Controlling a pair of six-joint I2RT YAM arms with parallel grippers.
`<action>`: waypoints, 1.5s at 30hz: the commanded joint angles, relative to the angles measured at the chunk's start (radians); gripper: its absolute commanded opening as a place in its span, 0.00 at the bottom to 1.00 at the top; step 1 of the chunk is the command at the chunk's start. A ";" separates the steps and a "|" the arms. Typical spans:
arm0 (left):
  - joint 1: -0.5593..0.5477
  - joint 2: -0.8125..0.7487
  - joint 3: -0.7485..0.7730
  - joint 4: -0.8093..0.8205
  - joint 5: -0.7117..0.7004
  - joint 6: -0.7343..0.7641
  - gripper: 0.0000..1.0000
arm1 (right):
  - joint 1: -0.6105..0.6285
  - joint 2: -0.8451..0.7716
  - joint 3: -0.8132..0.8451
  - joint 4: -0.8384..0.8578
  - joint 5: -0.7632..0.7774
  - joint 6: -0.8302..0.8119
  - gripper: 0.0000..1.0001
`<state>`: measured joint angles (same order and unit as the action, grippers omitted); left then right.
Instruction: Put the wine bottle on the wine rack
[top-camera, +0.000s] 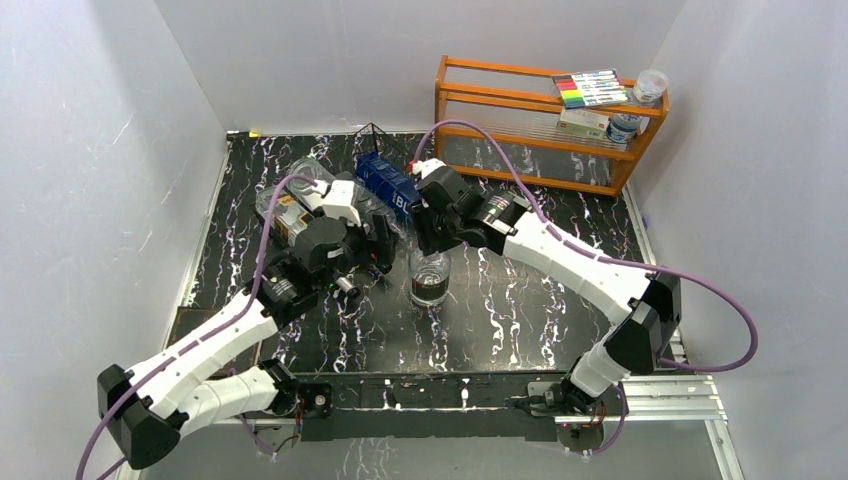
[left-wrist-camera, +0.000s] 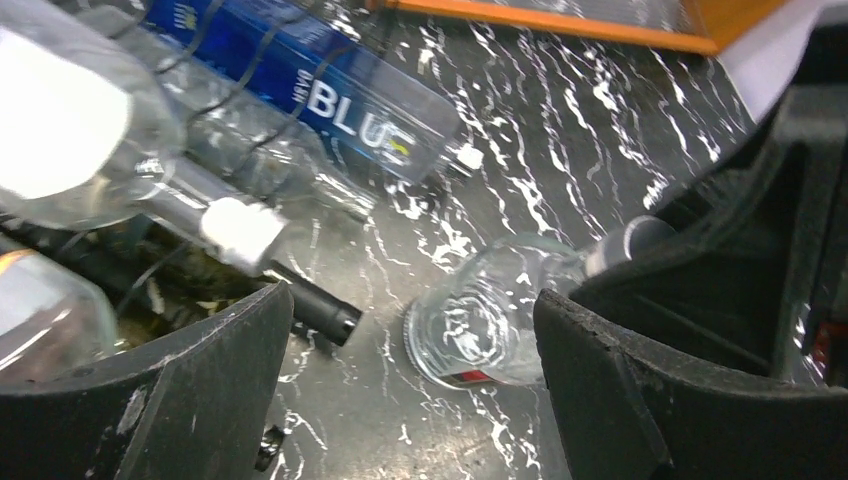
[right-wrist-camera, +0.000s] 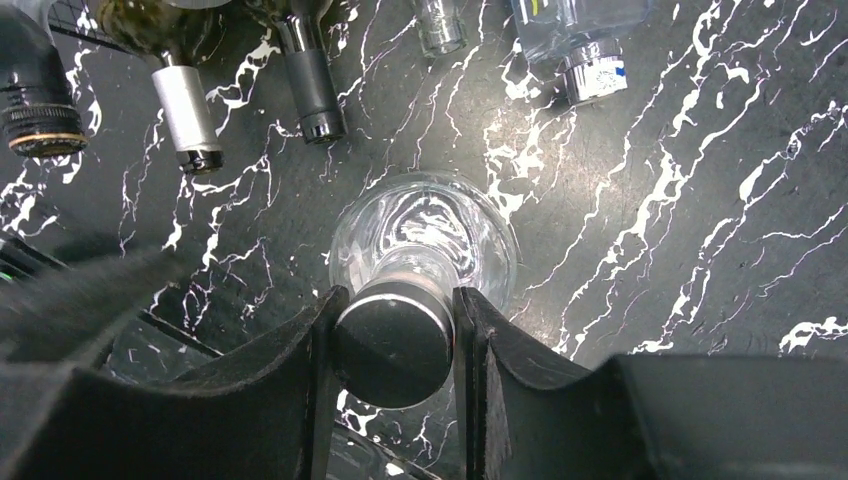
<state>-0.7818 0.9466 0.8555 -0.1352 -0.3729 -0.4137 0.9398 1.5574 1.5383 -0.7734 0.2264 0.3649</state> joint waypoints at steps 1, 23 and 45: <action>0.001 0.044 -0.006 0.052 0.185 0.007 0.89 | -0.053 -0.053 -0.017 0.036 0.013 0.057 0.20; 0.001 0.517 0.087 0.081 0.650 -0.081 0.68 | -0.471 -0.653 -0.783 0.463 -0.651 0.308 0.09; 0.008 0.551 0.181 0.049 0.459 -0.084 0.68 | -0.361 -0.507 -0.703 -0.019 -0.546 0.080 0.03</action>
<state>-0.7807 1.5021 0.9691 -0.0856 0.1192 -0.4755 0.5022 1.0134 0.7746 -0.7525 -0.4294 0.4557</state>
